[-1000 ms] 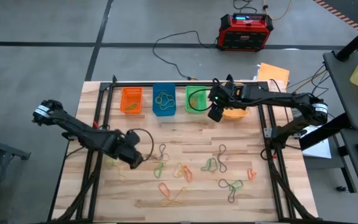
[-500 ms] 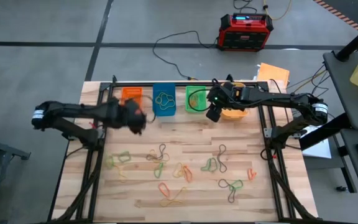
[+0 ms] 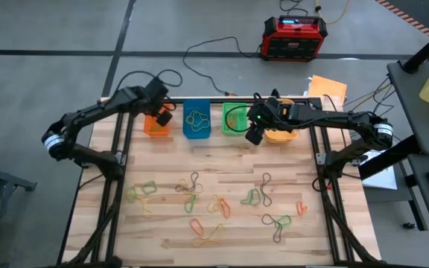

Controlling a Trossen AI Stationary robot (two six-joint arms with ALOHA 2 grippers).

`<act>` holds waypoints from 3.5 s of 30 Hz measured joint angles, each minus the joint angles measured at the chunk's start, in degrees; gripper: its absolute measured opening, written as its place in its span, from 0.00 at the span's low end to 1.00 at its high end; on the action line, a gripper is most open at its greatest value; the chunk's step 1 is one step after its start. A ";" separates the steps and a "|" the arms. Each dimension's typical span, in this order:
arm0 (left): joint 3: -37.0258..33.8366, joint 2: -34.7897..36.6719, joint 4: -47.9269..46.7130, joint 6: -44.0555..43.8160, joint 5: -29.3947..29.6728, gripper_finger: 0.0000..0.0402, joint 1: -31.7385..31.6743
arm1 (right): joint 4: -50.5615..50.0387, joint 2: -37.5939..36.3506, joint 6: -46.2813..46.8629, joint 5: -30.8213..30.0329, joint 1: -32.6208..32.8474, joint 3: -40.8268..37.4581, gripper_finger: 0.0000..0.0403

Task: Sort rubber bands into baskets
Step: Put the green rubber band into the orange bin

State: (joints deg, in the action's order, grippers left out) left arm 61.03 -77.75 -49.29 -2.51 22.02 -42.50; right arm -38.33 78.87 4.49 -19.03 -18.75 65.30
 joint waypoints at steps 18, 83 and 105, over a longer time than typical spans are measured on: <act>-0.04 -13.92 1.46 2.66 -0.43 0.12 -4.76 | -0.01 0.00 0.00 0.02 0.01 0.00 0.45; -11.34 12.33 16.49 11.29 14.73 0.34 50.64 | -38.65 -0.81 39.62 15.33 23.43 -3.20 0.36; -11.35 12.24 21.23 17.63 5.44 0.34 44.85 | -28.49 -10.65 56.15 17.32 26.25 -11.73 0.44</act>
State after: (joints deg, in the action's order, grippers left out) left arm 49.68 -65.52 -28.07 15.12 27.46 2.35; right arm -66.81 68.22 60.64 -1.70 7.50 53.57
